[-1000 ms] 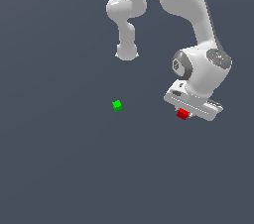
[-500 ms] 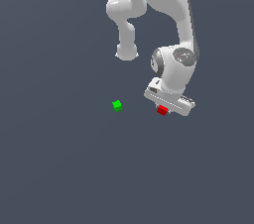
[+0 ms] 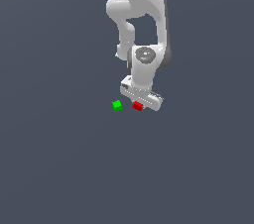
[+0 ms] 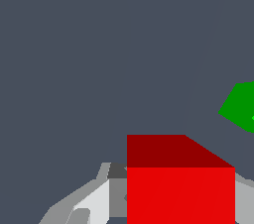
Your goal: Stack the red cube on top of the green cube.
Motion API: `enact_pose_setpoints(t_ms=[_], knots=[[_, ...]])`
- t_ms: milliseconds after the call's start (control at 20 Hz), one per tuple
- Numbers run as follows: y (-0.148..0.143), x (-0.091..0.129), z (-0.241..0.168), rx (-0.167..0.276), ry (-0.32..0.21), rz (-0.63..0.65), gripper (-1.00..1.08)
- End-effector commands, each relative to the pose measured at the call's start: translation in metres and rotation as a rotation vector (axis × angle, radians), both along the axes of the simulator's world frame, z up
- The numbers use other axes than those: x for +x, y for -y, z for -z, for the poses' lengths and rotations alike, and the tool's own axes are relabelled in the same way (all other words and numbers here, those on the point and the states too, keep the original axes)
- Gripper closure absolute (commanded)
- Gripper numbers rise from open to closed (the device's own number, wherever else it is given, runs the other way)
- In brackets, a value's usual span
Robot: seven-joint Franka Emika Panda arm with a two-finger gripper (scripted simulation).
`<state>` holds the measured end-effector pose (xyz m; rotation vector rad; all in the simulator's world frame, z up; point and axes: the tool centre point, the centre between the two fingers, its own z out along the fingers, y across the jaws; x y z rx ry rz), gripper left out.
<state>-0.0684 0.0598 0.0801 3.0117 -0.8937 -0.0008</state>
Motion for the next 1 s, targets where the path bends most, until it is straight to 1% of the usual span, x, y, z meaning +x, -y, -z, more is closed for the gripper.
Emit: enact_pose_setpoints(t_ms=[0,200,400,650,850,900,950], knots=[[0.026,-0.009,0.004,0.0,0.001,0.0,1.08],[0.062,-0.02,0.01,0.0,0.001,-0.001,1.08],[0.089,-0.028,0.015,0.0,0.001,-0.001,1.08],[0.108,-0.033,0.018,0.0,0.001,-0.001,1.08],[0.113,-0.033,0.019,0.0,0.001,-0.001,1.08],[0.113,-0.033,0.019,0.0,0.001,-0.001,-0.92],[0.113,-0.033,0.019,0.0,0.001,-0.001,-0.92]])
